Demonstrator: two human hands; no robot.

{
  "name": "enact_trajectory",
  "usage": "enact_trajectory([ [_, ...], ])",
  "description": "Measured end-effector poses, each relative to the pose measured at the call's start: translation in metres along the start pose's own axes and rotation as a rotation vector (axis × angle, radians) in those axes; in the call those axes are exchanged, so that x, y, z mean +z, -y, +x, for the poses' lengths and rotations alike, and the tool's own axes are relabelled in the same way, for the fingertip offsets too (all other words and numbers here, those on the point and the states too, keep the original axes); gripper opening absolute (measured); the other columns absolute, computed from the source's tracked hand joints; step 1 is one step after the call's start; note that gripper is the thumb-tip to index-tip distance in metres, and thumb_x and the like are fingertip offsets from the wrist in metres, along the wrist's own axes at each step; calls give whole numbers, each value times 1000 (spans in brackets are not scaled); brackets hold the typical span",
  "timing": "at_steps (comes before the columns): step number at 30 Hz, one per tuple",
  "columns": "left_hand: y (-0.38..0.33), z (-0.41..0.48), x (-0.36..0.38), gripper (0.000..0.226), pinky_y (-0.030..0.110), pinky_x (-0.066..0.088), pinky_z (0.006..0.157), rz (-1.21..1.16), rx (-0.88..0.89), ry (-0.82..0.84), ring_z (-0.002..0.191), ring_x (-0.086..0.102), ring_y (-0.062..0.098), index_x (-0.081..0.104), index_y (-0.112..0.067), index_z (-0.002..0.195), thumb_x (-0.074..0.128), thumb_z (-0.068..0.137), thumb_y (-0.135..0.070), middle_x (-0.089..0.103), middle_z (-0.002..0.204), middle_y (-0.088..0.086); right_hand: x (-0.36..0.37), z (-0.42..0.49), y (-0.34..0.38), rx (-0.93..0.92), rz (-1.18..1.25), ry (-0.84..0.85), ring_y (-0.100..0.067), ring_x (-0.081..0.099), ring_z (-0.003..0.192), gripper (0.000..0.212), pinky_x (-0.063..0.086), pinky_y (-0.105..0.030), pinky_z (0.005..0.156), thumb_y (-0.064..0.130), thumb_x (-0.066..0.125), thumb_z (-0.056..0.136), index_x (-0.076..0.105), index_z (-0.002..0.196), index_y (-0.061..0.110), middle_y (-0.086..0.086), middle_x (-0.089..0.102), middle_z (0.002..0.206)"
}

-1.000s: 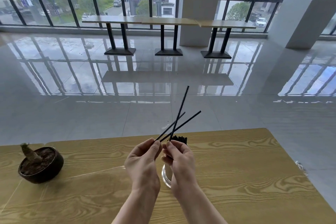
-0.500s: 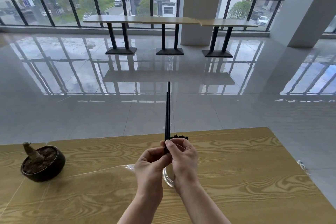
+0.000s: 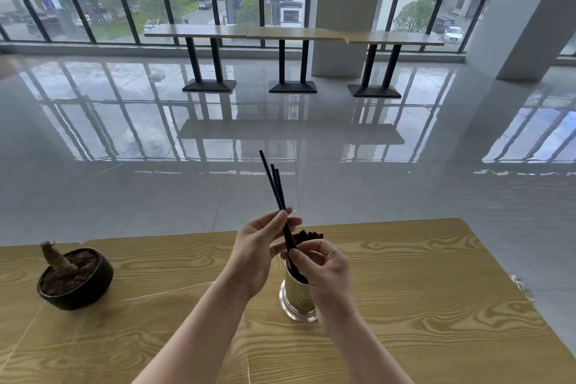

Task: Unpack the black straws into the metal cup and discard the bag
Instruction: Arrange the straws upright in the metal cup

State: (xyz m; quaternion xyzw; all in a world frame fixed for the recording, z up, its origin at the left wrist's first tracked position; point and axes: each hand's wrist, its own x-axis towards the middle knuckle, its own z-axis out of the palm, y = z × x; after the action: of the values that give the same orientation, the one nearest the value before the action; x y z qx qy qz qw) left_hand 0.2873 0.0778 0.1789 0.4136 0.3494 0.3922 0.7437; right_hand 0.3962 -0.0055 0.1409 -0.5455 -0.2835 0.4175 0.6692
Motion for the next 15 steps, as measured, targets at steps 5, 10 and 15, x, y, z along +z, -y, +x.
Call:
enact_trajectory([
  [5, -5, 7, 1, 17, 32, 58, 68, -64, -11, 45, 88, 71, 27, 78, -8, 95, 72, 80, -15, 76, 100, 20, -9, -2, -1, 33, 5, 63, -28, 76, 91, 12, 58, -35, 81, 12, 77, 86, 69, 94, 6, -14, 79, 91],
  [10, 3, 7, 4, 20, 33, 59, 71, -11, 96, -25, 88, 73, 31, 77, -5, 96, 75, 78, -14, 75, 102, 23, -14, -3, -12, 18, -101, 59, -24, 76, 86, 10, 58, -45, 86, 10, 77, 86, 70, 91, 6, -11, 79, 88],
  [15, 9, 10, 7, 16, 31, 61, 77, 105, 204, -41, 87, 76, 28, 80, -12, 87, 79, 71, -11, 78, 92, 17, -27, 10, -4, -49, -394, 56, -12, 69, 104, 28, 58, -38, 90, 28, 81, 83, 71, 108, 25, 6, 75, 106],
])
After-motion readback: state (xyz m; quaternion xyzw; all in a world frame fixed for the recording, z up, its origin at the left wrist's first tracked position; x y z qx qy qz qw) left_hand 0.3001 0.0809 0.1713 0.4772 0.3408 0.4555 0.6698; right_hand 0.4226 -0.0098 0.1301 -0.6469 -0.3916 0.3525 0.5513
